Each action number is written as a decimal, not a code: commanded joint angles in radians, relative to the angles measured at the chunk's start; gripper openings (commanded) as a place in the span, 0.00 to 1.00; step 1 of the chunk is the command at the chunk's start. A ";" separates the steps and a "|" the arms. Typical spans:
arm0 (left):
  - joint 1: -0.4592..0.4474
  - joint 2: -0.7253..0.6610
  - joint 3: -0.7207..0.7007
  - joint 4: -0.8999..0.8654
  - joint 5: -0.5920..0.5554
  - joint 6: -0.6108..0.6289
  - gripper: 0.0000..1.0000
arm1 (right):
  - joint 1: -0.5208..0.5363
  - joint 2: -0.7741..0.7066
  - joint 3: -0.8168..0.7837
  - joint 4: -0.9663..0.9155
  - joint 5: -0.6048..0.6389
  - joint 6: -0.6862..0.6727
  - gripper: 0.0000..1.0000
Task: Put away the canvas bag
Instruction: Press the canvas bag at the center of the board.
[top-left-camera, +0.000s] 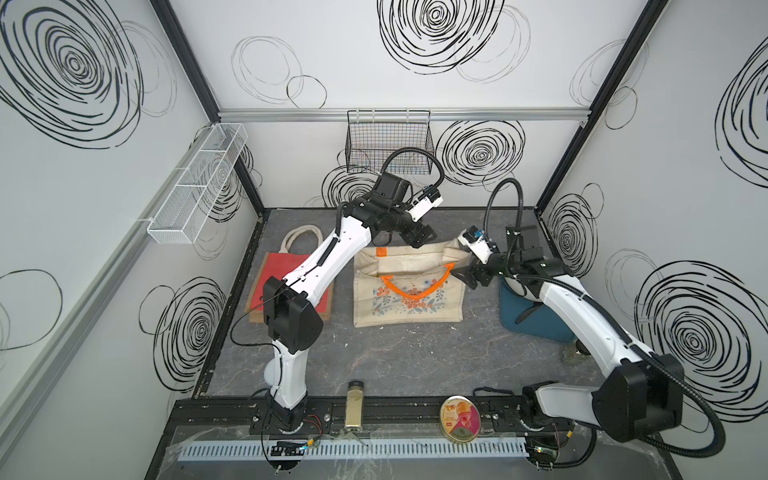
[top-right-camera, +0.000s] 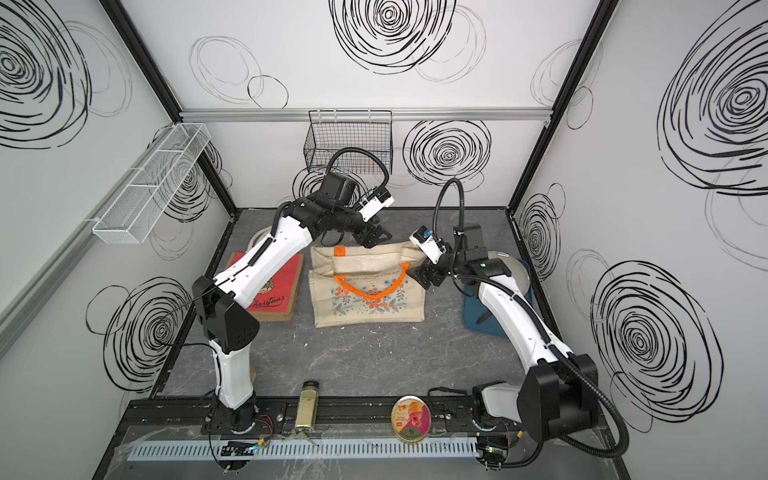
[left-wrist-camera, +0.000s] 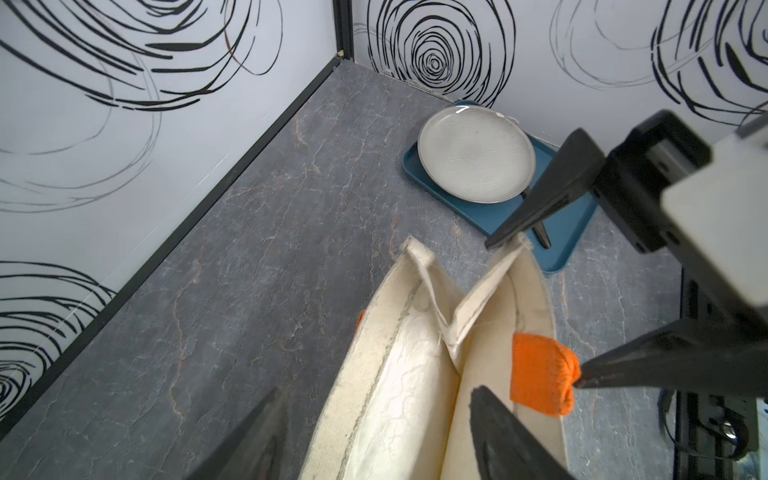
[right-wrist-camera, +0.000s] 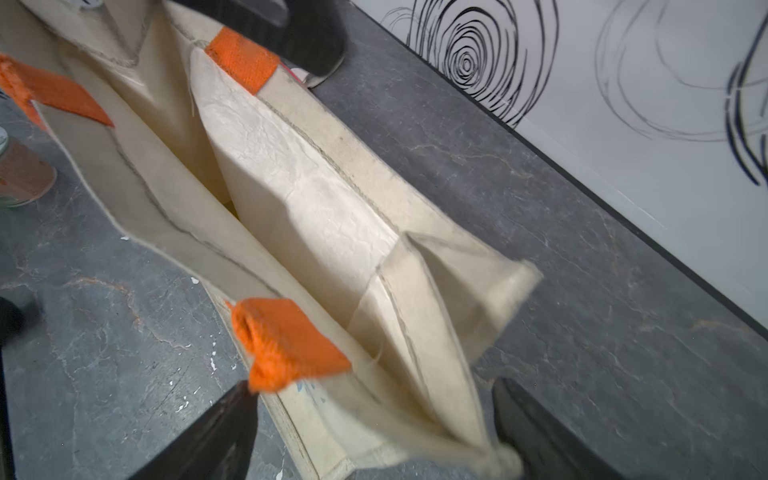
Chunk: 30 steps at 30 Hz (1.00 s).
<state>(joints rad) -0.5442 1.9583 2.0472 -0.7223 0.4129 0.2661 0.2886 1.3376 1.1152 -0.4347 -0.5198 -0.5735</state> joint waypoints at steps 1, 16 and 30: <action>0.036 -0.095 -0.057 0.110 -0.031 -0.092 0.72 | 0.051 0.089 0.135 -0.163 0.078 -0.180 0.82; 0.112 -0.119 -0.115 0.087 -0.070 -0.116 0.75 | 0.182 0.266 0.272 -0.224 0.116 -0.291 0.35; 0.109 0.233 0.349 -0.456 0.129 0.234 0.99 | 0.428 -0.208 -0.272 0.216 0.493 -0.293 0.00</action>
<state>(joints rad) -0.4290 2.1563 2.3672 -1.0183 0.4389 0.3992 0.7101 1.1881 0.9051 -0.3534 -0.1150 -0.8433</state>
